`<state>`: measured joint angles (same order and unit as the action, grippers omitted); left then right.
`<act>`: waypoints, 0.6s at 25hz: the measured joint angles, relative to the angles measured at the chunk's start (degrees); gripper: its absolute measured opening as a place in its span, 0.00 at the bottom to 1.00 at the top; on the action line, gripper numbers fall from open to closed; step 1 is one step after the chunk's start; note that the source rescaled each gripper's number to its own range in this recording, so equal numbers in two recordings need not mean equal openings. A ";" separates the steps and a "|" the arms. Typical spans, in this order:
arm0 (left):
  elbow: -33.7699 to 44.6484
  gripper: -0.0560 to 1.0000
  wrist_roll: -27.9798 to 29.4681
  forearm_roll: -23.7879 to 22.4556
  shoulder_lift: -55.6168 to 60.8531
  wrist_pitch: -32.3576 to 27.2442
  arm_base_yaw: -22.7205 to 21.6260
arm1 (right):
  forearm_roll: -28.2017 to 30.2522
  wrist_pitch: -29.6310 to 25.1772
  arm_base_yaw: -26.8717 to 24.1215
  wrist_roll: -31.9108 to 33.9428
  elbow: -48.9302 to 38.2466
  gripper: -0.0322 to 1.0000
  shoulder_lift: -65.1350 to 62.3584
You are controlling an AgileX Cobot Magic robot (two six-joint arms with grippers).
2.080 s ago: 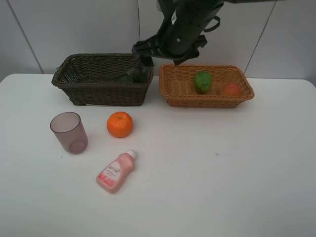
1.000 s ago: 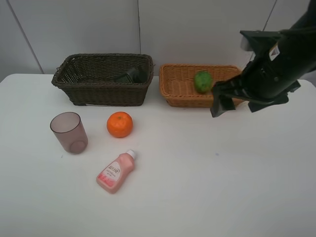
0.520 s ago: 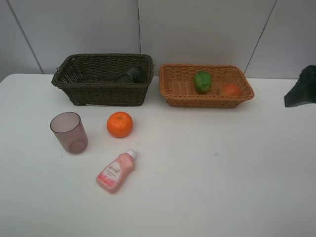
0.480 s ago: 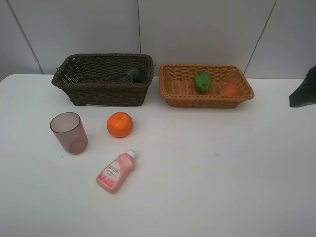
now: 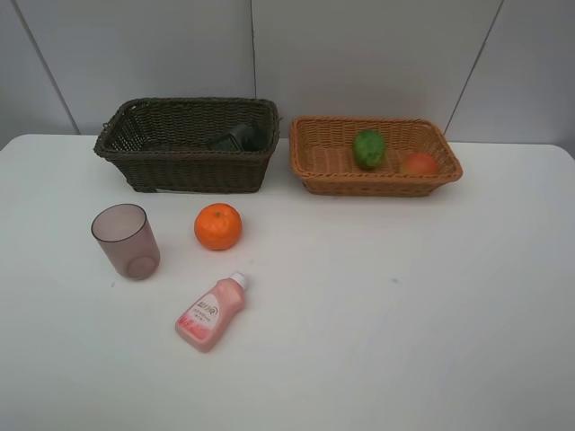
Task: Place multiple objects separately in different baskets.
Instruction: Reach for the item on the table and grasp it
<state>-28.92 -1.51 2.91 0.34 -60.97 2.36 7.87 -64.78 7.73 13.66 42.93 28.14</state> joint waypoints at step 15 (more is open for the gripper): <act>0.00 1.00 0.00 0.00 0.00 0.00 0.00 | 0.07 -3.79 0.86 -1.14 -2.38 0.88 -18.57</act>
<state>-28.92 -1.51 2.91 0.34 -60.97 2.36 7.94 -68.57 8.58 12.53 40.55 9.57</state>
